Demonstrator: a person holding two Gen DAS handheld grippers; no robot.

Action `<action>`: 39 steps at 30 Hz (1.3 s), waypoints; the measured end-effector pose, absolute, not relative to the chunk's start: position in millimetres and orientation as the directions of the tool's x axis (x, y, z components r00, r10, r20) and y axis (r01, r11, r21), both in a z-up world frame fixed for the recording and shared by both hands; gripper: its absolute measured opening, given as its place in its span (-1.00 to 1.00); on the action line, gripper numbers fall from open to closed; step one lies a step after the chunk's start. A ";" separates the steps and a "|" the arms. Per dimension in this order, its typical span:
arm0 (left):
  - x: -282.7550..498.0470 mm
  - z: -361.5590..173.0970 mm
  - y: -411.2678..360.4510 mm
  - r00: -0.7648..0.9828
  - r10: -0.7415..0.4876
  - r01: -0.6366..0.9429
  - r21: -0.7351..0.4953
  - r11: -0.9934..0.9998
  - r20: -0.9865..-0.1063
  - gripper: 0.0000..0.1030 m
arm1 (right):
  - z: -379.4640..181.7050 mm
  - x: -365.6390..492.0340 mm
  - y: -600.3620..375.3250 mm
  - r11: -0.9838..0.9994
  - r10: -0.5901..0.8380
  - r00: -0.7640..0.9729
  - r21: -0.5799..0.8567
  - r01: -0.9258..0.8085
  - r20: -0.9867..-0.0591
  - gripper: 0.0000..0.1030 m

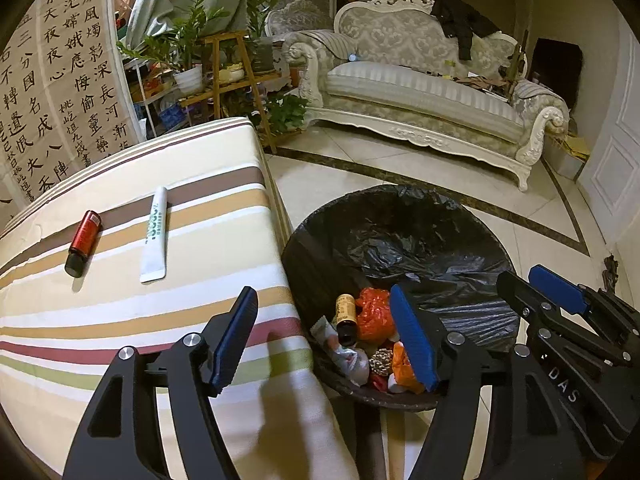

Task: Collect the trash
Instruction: 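Open both grippers to drop the gold bottle and orange bag into the bin, then grasp the red canister with left gripper while right grasps white toothpaste tube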

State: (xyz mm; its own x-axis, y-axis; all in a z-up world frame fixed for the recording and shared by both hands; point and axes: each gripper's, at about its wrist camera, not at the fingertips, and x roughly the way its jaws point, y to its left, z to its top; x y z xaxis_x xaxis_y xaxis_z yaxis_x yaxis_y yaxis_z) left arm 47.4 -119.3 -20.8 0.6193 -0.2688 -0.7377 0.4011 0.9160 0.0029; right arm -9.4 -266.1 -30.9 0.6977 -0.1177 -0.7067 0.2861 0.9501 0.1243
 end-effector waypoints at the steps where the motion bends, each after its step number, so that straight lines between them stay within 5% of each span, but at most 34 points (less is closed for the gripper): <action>1: 47.3 -20.2 -117.9 0.621 -0.268 0.399 0.003 0.917 -0.736 0.33 | -30.5 -9.1 -265.5 0.950 -0.118 0.698 0.124 0.286 -0.706 -0.12; 25: 114.7 -8.5 23.1 0.696 -0.040 0.085 0.027 0.996 -0.717 0.36 | -4.6 71.9 -157.9 0.990 0.079 0.710 0.141 0.029 -0.700 -0.05; 39: 157.2 -20.4 60.3 0.662 0.015 0.031 0.047 0.998 -0.749 0.36 | -11.7 148.2 -82.9 0.987 0.162 0.643 0.124 -0.105 -0.748 -0.05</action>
State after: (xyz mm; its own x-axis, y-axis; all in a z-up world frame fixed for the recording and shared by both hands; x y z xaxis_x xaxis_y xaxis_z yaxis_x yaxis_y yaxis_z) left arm 157.2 60.3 -20.4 0.6619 0.0150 -0.7494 0.0310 0.9984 0.0474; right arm 148.2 -82.9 -11.8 0.6430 0.1623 -0.7485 -0.1048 0.9867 0.1240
